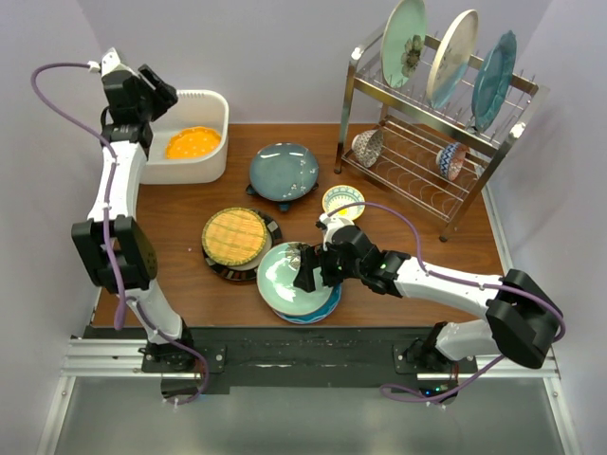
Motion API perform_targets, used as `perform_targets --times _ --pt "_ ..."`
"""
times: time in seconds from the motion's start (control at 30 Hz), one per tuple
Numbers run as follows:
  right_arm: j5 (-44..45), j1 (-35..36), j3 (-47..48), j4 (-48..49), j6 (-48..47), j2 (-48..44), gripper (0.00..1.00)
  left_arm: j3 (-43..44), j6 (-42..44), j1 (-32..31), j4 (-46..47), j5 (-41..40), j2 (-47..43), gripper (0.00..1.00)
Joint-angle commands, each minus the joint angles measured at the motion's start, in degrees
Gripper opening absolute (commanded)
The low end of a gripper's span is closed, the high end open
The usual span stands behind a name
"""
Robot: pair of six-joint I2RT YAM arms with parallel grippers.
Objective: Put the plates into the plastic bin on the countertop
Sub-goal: Pick up the plate at the center of the board.
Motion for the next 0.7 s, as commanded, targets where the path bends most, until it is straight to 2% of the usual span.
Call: perform_targets --times 0.0,0.13,0.27,0.47,0.67 --pt "-0.18 0.35 1.23 0.24 -0.51 -2.09 0.99 -4.19 -0.87 0.56 7.31 5.75 -6.61 0.72" --pt "-0.09 0.35 1.85 -0.20 -0.78 -2.01 0.99 -8.15 -0.96 0.56 11.69 9.44 -11.71 0.87" --pt "-0.18 0.35 1.94 -0.20 -0.78 -1.92 0.99 -16.92 -2.01 0.65 17.94 12.95 -16.89 0.96" --pt "0.17 0.35 1.94 -0.90 -0.78 -2.53 0.99 -24.23 -1.84 0.65 20.33 16.90 -22.52 0.99" --pt "0.87 0.35 1.67 -1.52 -0.43 -3.41 0.99 -27.84 2.82 0.56 19.45 26.74 -27.09 1.00"
